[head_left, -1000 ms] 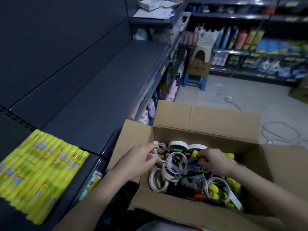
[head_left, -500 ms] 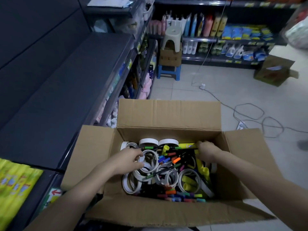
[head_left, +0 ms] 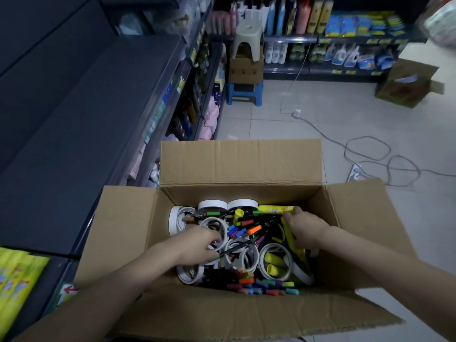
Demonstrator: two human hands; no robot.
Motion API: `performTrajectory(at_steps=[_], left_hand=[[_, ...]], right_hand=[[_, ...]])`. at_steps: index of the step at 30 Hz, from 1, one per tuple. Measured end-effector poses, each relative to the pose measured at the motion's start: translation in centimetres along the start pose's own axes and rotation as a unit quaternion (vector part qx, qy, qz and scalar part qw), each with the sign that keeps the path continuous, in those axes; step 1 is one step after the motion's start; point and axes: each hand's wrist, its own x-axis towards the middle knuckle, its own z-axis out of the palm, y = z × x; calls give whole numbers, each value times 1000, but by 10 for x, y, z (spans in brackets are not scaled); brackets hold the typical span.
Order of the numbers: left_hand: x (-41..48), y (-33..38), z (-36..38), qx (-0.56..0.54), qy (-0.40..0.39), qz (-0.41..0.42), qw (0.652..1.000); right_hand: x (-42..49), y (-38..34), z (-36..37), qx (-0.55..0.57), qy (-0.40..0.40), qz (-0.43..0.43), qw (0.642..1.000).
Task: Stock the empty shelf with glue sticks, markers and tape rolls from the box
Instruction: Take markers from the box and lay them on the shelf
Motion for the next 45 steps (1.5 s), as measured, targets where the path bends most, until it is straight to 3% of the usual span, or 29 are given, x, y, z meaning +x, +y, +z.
performTrajectory(at_steps=[8,12,15,22,29,32,38,45], left_hand=[[64,51,0,46,94,52,993],[101,69,7,52,86,-31,994],[116,76,15,117,69,-66,989],[137,99,21,204,14,-146,968],[143,101,25,147,-6,-217,965],[136,87,24,144,2,-190,971],[111,58,5,95,-1,-173,980],[63,20,-7,-55,-40,-165,984]], right_hand=[[0,-2,7,128,6,-12,992],[-3,0,8,215,46,-7,975],[-3,3,7,270,72,27,960],[1,7,12,318,82,53,943],[3,9,9,386,86,128,909],[6,10,14,385,76,144,909],[8,5,17,376,68,122,916],[6,-4,17,259,148,52,953]])
